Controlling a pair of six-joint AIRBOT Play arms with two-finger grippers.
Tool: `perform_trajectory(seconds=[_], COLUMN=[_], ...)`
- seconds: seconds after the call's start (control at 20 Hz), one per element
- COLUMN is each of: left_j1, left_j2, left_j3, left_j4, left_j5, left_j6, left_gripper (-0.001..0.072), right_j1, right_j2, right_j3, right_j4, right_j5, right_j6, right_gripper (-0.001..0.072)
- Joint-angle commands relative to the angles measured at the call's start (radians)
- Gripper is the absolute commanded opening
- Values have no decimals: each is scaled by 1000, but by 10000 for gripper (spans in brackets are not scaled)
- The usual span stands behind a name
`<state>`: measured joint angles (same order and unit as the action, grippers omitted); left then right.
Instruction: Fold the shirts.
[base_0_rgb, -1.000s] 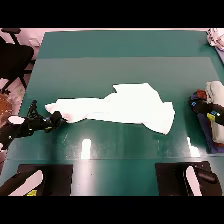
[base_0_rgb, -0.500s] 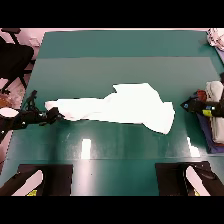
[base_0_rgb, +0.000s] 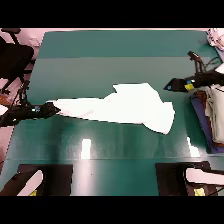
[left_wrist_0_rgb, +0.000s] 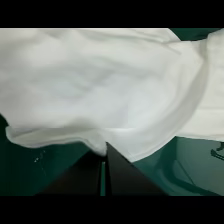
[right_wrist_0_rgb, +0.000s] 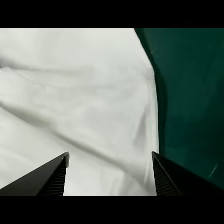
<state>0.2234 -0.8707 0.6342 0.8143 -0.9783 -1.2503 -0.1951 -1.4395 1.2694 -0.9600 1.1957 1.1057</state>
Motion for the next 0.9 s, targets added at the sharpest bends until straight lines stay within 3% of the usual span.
perform_trajectory(seconds=[0.0,0.25,0.6,0.8,0.85], left_j1=[1,1,1,1,1], left_j2=[5,5,5,5,5], left_j3=[3,3,4,4,4], left_j4=[1,1,1,1,0], left_j5=[-11,-10,-10,-15,-19], left_j6=[1,1,2,2,2], left_gripper=[24,25,25,25,25], right_j1=[25,-10,21,75,85], right_j2=[-209,-377,-447,-452,-452], right_j3=[164,272,275,275,275], right_j4=[25,23,26,24,24], right_j5=[-3,107,113,111,119], right_j6=[-16,31,21,19,20], right_gripper=[597,595,585,541,468])
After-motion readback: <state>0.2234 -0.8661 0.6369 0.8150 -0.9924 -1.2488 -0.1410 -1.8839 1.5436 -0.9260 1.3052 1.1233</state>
